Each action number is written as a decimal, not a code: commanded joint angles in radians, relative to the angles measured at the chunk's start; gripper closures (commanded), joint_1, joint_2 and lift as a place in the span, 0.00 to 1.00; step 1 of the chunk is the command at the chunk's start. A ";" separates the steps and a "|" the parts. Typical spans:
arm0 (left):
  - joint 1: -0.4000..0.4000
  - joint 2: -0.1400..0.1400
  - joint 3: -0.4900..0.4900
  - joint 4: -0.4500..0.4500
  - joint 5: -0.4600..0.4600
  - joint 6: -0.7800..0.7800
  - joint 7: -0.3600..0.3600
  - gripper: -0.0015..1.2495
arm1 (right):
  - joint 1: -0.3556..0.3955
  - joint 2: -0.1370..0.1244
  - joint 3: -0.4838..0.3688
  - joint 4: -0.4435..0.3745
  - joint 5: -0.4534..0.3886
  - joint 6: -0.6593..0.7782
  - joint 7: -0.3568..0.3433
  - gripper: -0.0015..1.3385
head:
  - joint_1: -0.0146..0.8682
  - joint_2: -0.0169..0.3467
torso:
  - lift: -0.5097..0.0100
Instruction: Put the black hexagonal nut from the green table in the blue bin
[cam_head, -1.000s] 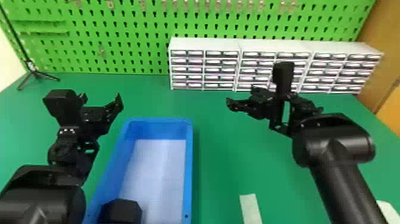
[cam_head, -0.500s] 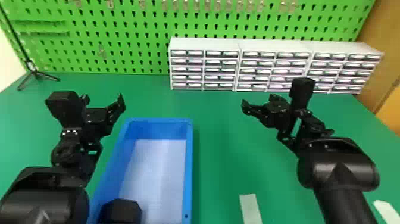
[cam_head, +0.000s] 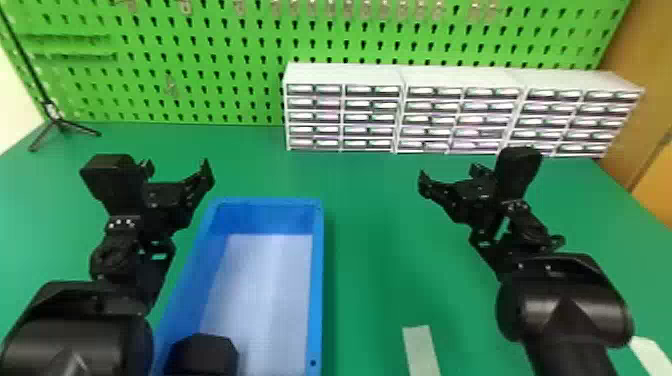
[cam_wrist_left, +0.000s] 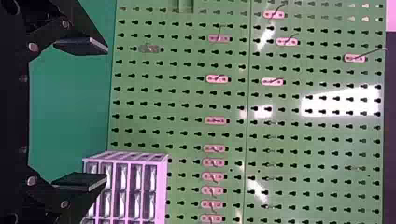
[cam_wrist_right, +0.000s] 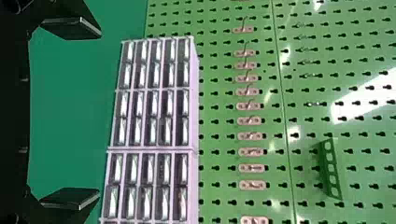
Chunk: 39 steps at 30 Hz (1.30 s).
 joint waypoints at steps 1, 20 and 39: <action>0.003 -0.001 0.001 0.002 0.000 0.000 0.000 0.24 | 0.020 0.013 -0.003 0.000 0.011 -0.055 -0.040 0.08 | 0.79 0.12 | 0.80; 0.006 -0.006 -0.002 0.020 0.005 -0.005 0.003 0.24 | 0.046 0.019 -0.015 -0.001 0.018 -0.065 -0.063 0.08 | 0.79 0.12 | 0.80; 0.000 -0.006 -0.007 0.020 0.003 -0.005 0.003 0.24 | 0.049 0.022 -0.023 -0.003 0.018 -0.065 -0.064 0.08 | 0.79 0.12 | 0.80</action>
